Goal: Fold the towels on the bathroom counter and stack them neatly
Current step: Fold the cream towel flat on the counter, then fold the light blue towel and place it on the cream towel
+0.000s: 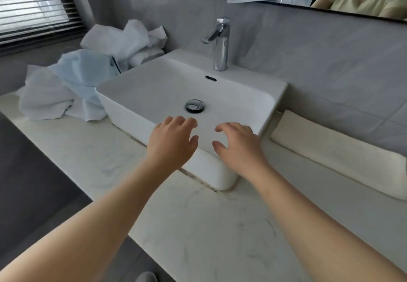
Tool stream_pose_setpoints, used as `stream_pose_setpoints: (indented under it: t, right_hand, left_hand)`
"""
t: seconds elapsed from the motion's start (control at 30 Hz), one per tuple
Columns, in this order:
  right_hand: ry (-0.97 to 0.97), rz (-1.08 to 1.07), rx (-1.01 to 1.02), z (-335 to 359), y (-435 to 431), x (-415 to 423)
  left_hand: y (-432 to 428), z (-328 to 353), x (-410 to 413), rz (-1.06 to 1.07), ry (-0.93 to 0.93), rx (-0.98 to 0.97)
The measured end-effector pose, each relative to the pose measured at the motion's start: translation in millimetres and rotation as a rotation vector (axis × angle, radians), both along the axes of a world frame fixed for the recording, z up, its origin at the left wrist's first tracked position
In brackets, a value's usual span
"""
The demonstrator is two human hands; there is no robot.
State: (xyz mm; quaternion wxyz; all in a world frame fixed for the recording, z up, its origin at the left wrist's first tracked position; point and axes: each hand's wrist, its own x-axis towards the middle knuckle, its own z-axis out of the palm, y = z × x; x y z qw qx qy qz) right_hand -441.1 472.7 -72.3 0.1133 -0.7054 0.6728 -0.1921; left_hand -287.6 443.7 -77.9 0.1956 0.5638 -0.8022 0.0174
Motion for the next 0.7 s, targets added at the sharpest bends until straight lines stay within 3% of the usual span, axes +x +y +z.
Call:
stream_pose_setpoints:
  t: [0.23, 0.7]
  right_hand:
    - [0.01, 0.144, 0.005, -6, -35, 101]
    - [-0.001, 0.293, 0.025, -22, -130, 282]
  left_hand:
    - [-13, -6, 109, 0.149, 0.064, 0.015]
    - [-88, -21, 283, 0.269, -0.009, 0.109]
